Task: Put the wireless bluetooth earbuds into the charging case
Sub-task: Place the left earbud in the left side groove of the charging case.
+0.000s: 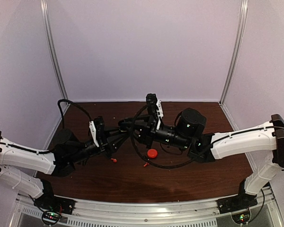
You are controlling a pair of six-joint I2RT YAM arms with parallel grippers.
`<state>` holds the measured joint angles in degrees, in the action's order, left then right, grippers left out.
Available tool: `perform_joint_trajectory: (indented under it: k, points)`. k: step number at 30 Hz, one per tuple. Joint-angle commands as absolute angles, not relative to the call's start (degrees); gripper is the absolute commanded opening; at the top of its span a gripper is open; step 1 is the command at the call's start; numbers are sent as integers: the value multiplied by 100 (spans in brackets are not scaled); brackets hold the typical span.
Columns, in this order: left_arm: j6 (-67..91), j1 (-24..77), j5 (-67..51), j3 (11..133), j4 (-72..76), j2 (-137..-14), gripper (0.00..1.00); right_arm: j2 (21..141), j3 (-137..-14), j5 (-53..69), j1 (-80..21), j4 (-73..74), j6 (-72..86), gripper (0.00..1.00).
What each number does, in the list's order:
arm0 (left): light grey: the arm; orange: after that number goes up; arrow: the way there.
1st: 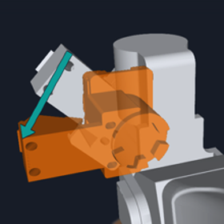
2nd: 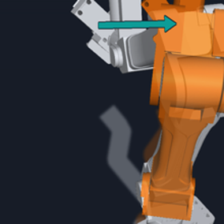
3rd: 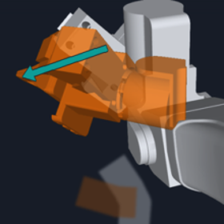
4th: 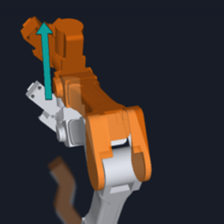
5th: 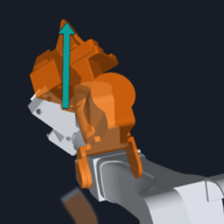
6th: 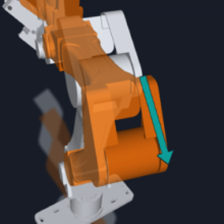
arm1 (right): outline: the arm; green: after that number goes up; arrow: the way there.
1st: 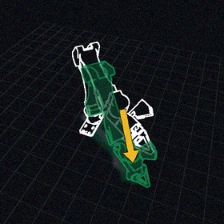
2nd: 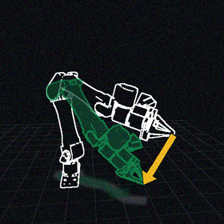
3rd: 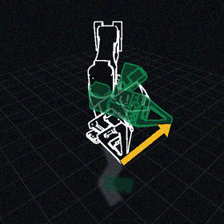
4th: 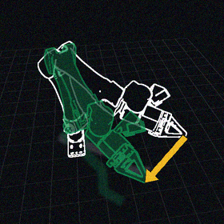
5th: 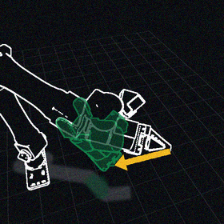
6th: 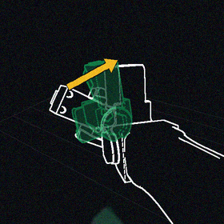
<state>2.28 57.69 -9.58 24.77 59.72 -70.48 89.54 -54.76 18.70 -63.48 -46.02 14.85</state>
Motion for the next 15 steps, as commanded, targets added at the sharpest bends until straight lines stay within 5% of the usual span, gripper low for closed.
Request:
perform_joint_trajectory:
  k: [1, 15]
  points:
    - [157, 5783, -1083, 2591, 6751, -6844, 0, 8931, -5304, 1702, -6312, -4254, 1589, 28]
    - [276, 5772, -1529, 2527, 6851, -6979, 0, 8828, -5495, 1932, -6250, -3867, 1301, 37]
